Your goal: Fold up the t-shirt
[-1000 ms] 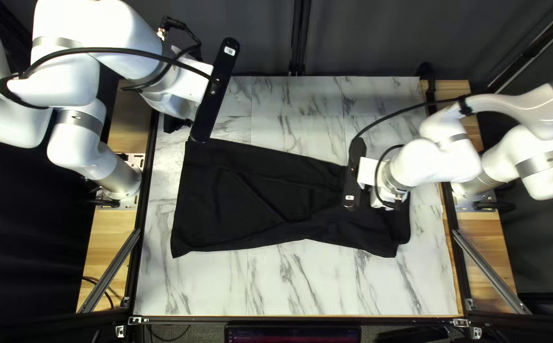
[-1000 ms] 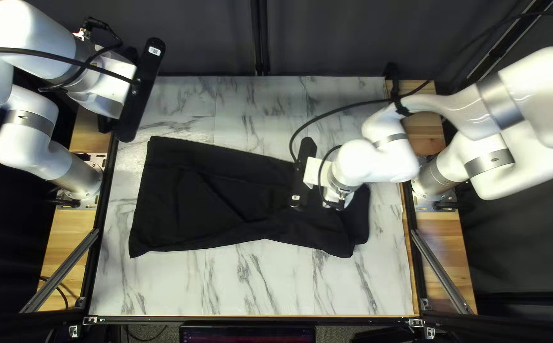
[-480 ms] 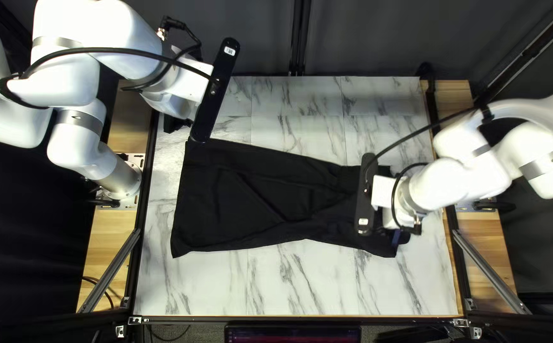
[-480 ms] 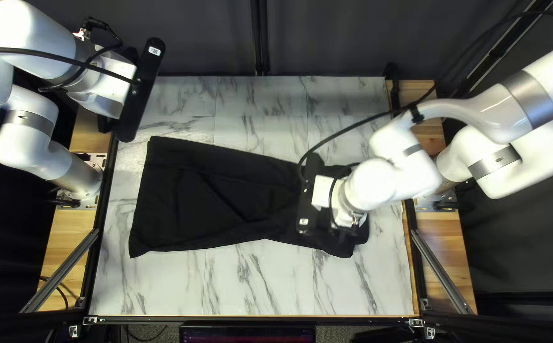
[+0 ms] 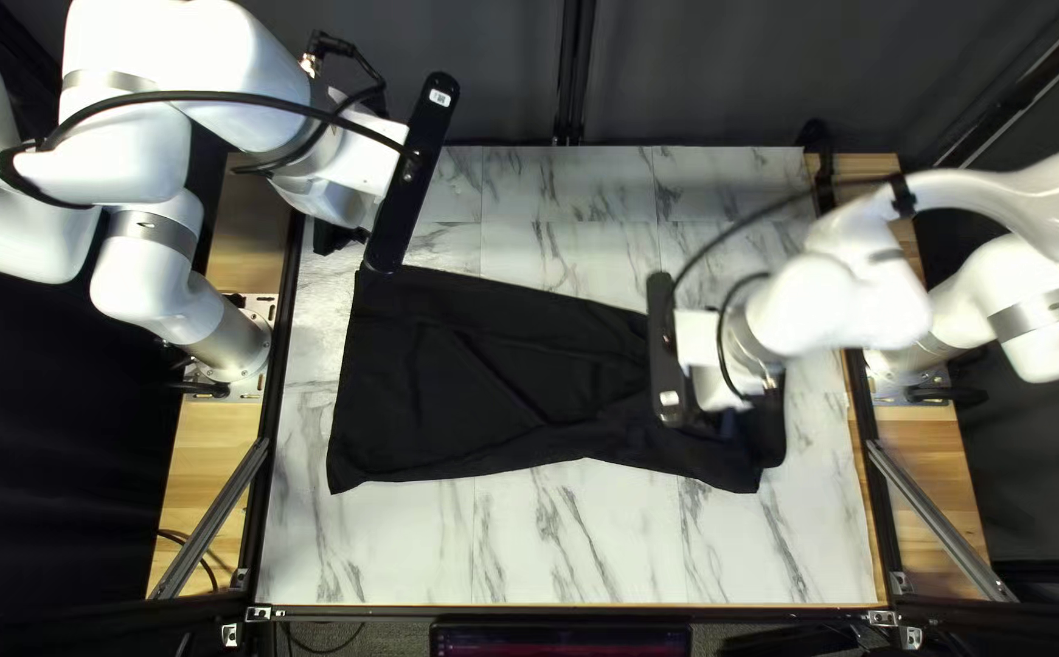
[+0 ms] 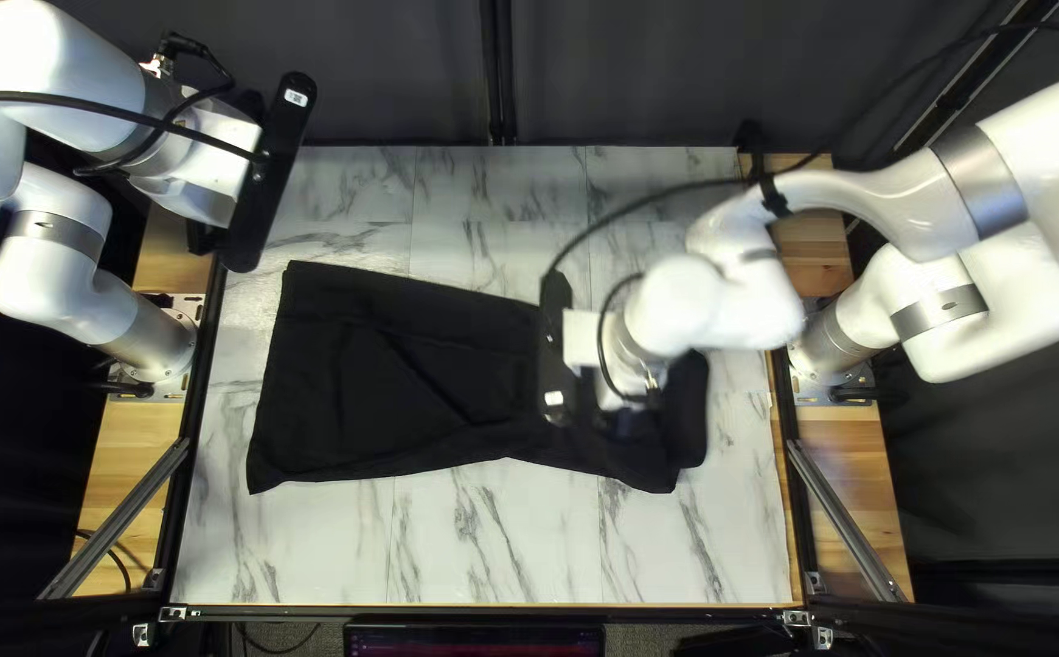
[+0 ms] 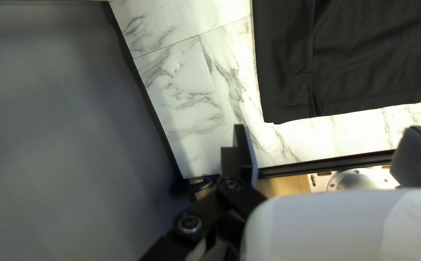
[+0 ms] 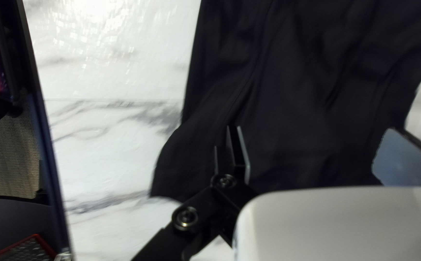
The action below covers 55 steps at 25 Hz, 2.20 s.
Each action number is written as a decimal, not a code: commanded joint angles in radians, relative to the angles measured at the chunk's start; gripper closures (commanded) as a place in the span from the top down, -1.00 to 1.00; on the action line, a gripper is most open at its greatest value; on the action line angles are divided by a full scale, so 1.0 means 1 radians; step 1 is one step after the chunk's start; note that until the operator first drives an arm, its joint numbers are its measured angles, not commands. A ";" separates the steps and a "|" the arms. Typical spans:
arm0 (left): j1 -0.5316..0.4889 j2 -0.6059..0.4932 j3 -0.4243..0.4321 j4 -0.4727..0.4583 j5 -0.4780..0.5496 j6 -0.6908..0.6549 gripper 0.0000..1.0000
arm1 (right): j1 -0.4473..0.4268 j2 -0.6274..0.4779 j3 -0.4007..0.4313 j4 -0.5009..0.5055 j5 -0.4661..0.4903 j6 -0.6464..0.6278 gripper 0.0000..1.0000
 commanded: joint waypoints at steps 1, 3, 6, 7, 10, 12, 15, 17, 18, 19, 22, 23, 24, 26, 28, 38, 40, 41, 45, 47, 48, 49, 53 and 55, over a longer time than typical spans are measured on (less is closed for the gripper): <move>0.000 0.000 0.000 0.000 0.000 0.000 1.00 | -0.024 0.061 -0.025 0.041 -0.051 -0.076 1.00; 0.000 0.000 0.000 0.000 0.000 0.000 1.00 | -0.024 0.061 -0.025 0.041 -0.051 -0.076 1.00; 0.000 0.000 0.000 0.000 0.000 0.000 1.00 | -0.024 0.061 -0.025 0.041 -0.051 -0.076 1.00; 0.000 0.000 0.000 0.000 0.000 0.000 1.00 | -0.024 0.061 -0.025 0.041 -0.051 -0.076 1.00; 0.000 0.000 0.000 0.000 0.000 0.000 1.00 | 0.026 0.004 0.036 0.047 -0.063 -0.056 1.00; 0.000 0.000 0.000 0.000 0.000 0.000 1.00 | 0.046 -0.019 0.057 0.036 -0.055 -0.031 1.00; 0.000 0.000 0.000 0.000 0.000 0.000 1.00 | 0.046 -0.090 0.103 -0.017 0.001 0.042 1.00; 0.000 0.000 0.000 0.000 0.000 0.000 1.00 | 0.045 -0.137 0.130 -0.038 0.043 0.087 1.00; 0.000 0.000 0.000 0.000 0.000 0.000 1.00 | 0.046 -0.151 0.138 -0.043 0.058 0.104 1.00; 0.000 0.000 0.000 0.000 0.000 0.000 1.00 | 0.048 -0.168 0.149 -0.053 0.083 0.136 1.00; 0.000 0.000 0.000 0.000 0.000 0.000 1.00 | 0.052 -0.207 0.178 -0.055 0.138 0.192 1.00; 0.000 0.000 0.000 0.000 0.000 0.000 1.00 | 0.055 -0.224 0.193 -0.055 0.149 0.208 1.00; 0.000 0.000 0.000 0.000 0.000 0.000 1.00 | 0.065 -0.247 0.211 -0.054 0.169 0.241 1.00; 0.000 0.000 0.000 0.000 0.000 0.000 1.00 | 0.091 -0.280 0.237 -0.061 0.189 0.299 1.00; 0.000 0.000 0.000 0.000 0.000 0.000 1.00 | 0.117 -0.308 0.259 -0.079 0.214 0.367 1.00; 0.000 0.000 0.000 0.000 0.000 0.000 1.00 | 0.115 -0.349 0.334 -0.121 0.239 0.437 1.00; 0.000 0.000 0.000 0.000 0.000 0.000 1.00 | 0.097 -0.335 0.340 -0.147 0.221 0.434 1.00; 0.000 0.000 0.000 0.000 0.000 0.000 1.00 | 0.092 -0.328 0.340 -0.159 0.214 0.439 1.00; 0.000 0.000 0.000 0.000 0.000 0.000 1.00 | 0.072 -0.276 0.311 -0.253 0.180 0.507 1.00; 0.000 0.000 0.000 0.000 0.000 0.000 1.00 | 0.068 -0.242 0.295 -0.293 0.162 0.543 1.00; 0.000 0.000 0.000 0.000 0.000 0.000 1.00 | 0.065 -0.228 0.289 -0.304 0.154 0.552 1.00; 0.000 0.000 0.000 0.000 0.000 0.000 1.00 | 0.059 -0.202 0.281 -0.323 0.137 0.566 1.00; 0.000 0.000 0.000 0.000 0.000 0.000 1.00 | 0.053 -0.185 0.278 -0.352 0.116 0.590 1.00; 0.000 0.000 0.000 0.000 0.000 0.000 1.00 | 0.052 -0.194 0.285 -0.360 0.120 0.599 1.00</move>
